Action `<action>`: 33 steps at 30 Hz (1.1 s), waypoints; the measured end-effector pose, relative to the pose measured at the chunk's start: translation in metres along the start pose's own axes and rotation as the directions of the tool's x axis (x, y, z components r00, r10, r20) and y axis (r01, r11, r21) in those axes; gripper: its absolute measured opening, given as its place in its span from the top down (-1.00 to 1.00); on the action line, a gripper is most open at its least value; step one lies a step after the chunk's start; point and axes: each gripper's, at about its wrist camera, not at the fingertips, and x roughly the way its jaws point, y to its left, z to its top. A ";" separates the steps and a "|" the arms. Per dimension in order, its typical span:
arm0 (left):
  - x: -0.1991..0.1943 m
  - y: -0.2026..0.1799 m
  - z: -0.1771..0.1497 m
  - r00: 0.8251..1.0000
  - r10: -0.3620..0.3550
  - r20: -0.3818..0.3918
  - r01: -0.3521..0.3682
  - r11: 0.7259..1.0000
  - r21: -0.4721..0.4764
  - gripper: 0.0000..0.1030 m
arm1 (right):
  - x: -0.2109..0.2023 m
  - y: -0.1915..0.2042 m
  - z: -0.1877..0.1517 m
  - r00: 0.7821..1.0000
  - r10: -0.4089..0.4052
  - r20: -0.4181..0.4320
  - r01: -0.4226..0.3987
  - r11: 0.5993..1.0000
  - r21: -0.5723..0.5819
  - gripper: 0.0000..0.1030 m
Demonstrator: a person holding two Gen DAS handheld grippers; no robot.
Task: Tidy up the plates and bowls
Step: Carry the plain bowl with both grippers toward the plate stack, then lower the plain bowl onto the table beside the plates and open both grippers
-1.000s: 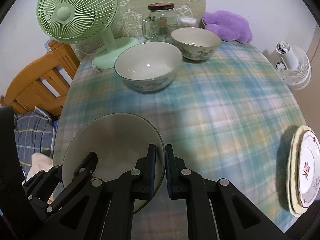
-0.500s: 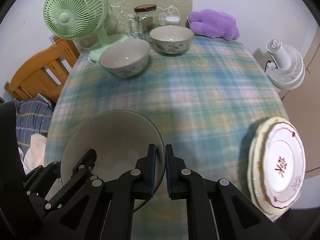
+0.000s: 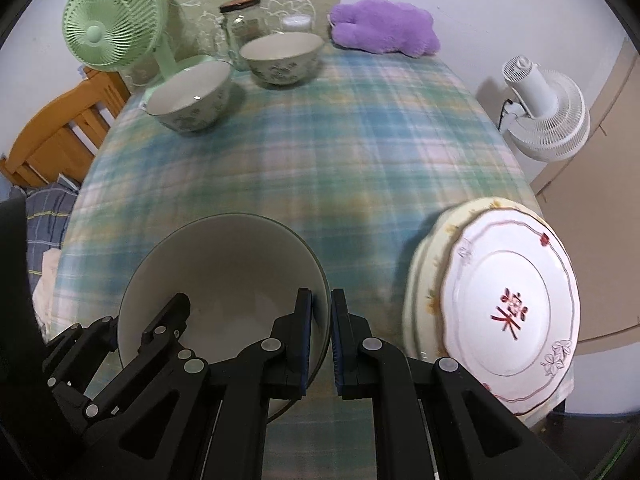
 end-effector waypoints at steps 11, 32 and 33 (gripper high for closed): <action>0.008 -0.013 -0.015 0.998 0.027 -0.049 -0.028 0.999 -0.026 0.62 | 0.013 -0.015 -0.010 0.999 0.014 -0.042 -0.015 0.999 -0.033 0.76; -0.004 -0.019 -0.022 0.999 0.018 -0.047 -0.019 1.000 -0.010 -0.37 | 0.015 -0.020 -0.014 0.995 0.046 -0.088 -0.050 0.998 -0.036 0.67; -0.005 -0.019 -0.022 0.999 0.018 -0.042 -0.019 1.000 -0.008 -0.43 | 0.015 -0.020 -0.013 0.995 0.048 -0.087 -0.051 0.998 -0.037 0.67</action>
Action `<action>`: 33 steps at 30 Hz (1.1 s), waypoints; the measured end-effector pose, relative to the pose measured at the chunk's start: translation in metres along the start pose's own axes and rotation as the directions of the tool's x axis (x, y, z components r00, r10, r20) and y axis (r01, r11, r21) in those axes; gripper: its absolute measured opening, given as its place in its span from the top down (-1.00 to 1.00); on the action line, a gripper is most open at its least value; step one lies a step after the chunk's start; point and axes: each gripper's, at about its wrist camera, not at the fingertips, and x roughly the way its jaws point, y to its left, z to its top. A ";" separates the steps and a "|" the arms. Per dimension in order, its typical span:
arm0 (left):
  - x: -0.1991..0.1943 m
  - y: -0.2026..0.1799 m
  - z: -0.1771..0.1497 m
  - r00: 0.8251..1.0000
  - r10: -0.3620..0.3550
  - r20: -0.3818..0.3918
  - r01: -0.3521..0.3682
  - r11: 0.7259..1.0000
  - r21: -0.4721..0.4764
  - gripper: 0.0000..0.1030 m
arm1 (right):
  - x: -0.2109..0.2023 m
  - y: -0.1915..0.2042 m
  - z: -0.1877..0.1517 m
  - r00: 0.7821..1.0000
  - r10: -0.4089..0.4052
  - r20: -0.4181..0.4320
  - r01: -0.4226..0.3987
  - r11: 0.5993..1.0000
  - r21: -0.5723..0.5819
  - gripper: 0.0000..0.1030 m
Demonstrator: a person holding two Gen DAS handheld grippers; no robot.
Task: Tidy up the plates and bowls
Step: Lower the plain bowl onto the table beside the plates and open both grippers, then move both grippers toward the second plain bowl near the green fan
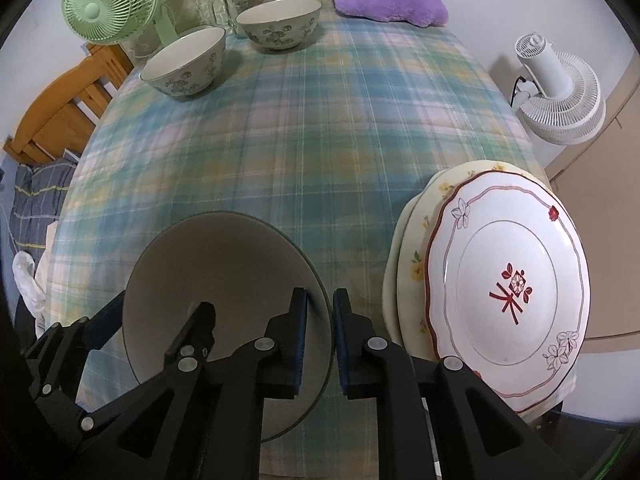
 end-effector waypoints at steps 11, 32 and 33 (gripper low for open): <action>-0.022 0.019 0.018 0.999 0.014 0.048 -0.013 0.999 -0.032 -0.63 | -0.019 0.001 0.018 0.999 0.021 0.032 -0.021 1.000 -0.002 0.26; -0.042 0.066 0.116 0.973 0.003 0.230 0.012 0.998 -0.067 -0.65 | -0.053 0.044 0.109 0.964 0.057 0.259 -0.043 0.997 -0.060 0.12; -0.040 0.068 0.122 0.971 0.005 0.237 0.012 0.997 -0.070 -0.65 | -0.052 0.047 0.116 0.961 0.057 0.270 -0.042 0.997 -0.061 0.12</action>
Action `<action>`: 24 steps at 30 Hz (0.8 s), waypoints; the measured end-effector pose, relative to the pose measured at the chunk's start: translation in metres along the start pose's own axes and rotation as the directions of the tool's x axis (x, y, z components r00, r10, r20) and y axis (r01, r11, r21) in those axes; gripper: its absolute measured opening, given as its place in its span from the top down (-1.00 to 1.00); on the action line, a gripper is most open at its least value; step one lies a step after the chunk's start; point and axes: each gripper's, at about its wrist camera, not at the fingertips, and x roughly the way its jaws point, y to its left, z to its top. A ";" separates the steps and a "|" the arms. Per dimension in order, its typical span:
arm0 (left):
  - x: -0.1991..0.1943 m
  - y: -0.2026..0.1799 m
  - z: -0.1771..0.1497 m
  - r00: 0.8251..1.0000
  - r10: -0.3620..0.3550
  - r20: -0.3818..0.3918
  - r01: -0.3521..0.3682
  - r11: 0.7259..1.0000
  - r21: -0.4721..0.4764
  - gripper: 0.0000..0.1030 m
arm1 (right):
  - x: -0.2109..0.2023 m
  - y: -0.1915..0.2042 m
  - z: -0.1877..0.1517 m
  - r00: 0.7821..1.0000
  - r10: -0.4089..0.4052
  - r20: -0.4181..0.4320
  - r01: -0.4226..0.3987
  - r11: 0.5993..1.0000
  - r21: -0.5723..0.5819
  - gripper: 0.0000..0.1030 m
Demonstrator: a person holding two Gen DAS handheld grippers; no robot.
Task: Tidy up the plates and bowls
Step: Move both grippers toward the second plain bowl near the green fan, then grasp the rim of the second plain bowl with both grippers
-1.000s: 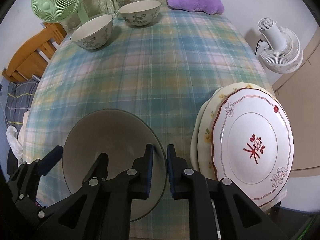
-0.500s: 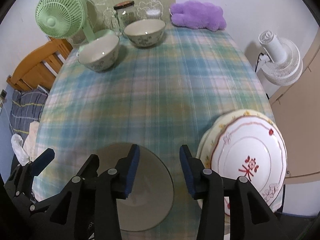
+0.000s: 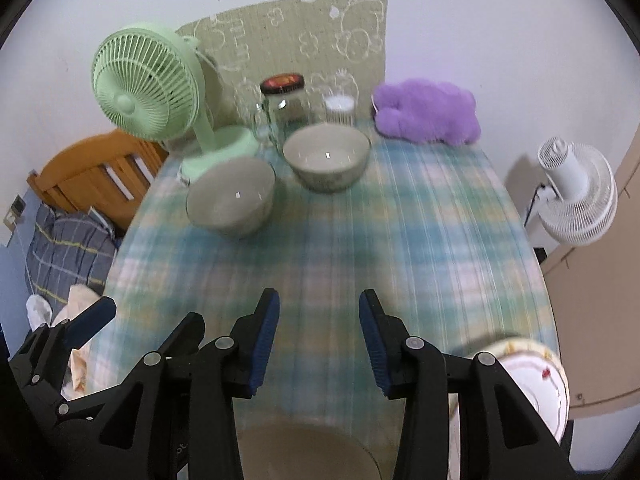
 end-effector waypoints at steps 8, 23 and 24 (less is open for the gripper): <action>0.032 0.020 0.035 1.000 0.014 0.012 -0.014 1.000 -0.018 -0.66 | 0.031 0.010 0.036 0.999 -0.018 0.031 0.018 1.000 0.002 -0.16; 0.096 0.049 0.081 0.998 0.043 0.038 -0.042 0.999 -0.019 -0.62 | 0.102 0.036 0.084 0.998 0.003 0.060 -0.003 1.000 0.002 -0.20; 0.102 0.049 0.084 0.998 0.041 0.040 -0.041 0.999 -0.013 -0.62 | 0.108 0.038 0.087 0.998 0.003 0.065 -0.003 1.000 0.003 -0.20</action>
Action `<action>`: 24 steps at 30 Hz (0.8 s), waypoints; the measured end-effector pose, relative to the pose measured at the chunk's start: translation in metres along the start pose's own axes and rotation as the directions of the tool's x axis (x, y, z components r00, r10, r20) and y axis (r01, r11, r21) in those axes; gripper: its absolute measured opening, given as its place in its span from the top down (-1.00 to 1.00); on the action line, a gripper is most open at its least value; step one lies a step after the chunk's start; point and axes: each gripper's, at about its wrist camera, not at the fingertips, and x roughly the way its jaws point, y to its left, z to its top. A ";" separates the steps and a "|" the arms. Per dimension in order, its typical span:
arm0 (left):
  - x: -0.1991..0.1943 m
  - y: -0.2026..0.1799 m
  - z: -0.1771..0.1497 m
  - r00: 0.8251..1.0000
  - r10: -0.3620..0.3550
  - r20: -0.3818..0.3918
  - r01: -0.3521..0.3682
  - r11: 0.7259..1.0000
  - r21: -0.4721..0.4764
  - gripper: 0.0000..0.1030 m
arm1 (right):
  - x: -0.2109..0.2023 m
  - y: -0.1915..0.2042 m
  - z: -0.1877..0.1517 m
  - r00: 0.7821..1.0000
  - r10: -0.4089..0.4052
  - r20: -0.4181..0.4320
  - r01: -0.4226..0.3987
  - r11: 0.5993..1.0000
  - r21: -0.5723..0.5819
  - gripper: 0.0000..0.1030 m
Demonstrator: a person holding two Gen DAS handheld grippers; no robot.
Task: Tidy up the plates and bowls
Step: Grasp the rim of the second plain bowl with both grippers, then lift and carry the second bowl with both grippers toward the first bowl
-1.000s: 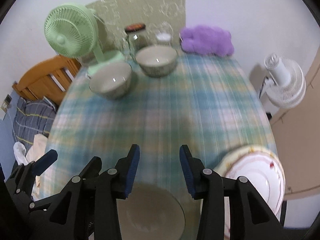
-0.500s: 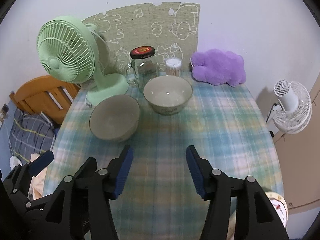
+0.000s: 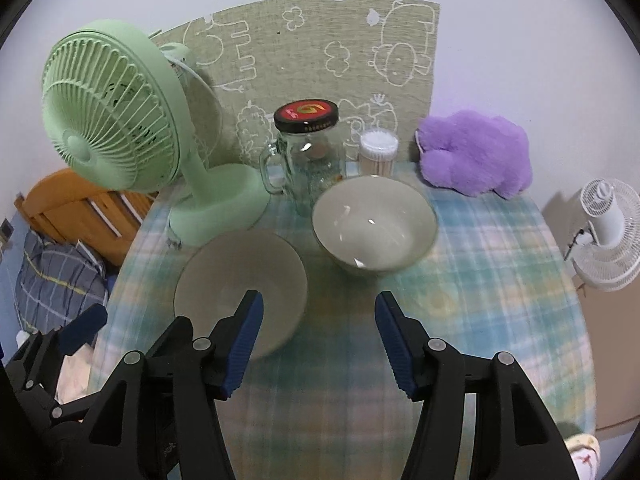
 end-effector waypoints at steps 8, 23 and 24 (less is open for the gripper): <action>0.044 0.003 0.010 1.000 -0.002 0.000 0.002 1.000 -0.004 -0.37 | 0.042 0.014 0.012 1.000 -0.020 0.000 0.020 1.000 -0.009 -0.20; 0.087 -0.005 0.007 0.997 -0.019 -0.080 0.019 1.000 0.006 0.53 | 0.094 0.018 0.011 0.995 -0.029 -0.099 0.029 1.000 0.002 0.56; 0.088 -0.004 0.007 0.996 -0.010 -0.084 0.011 1.000 0.005 0.59 | 0.095 0.018 0.011 0.994 -0.025 -0.103 0.025 1.000 0.003 0.58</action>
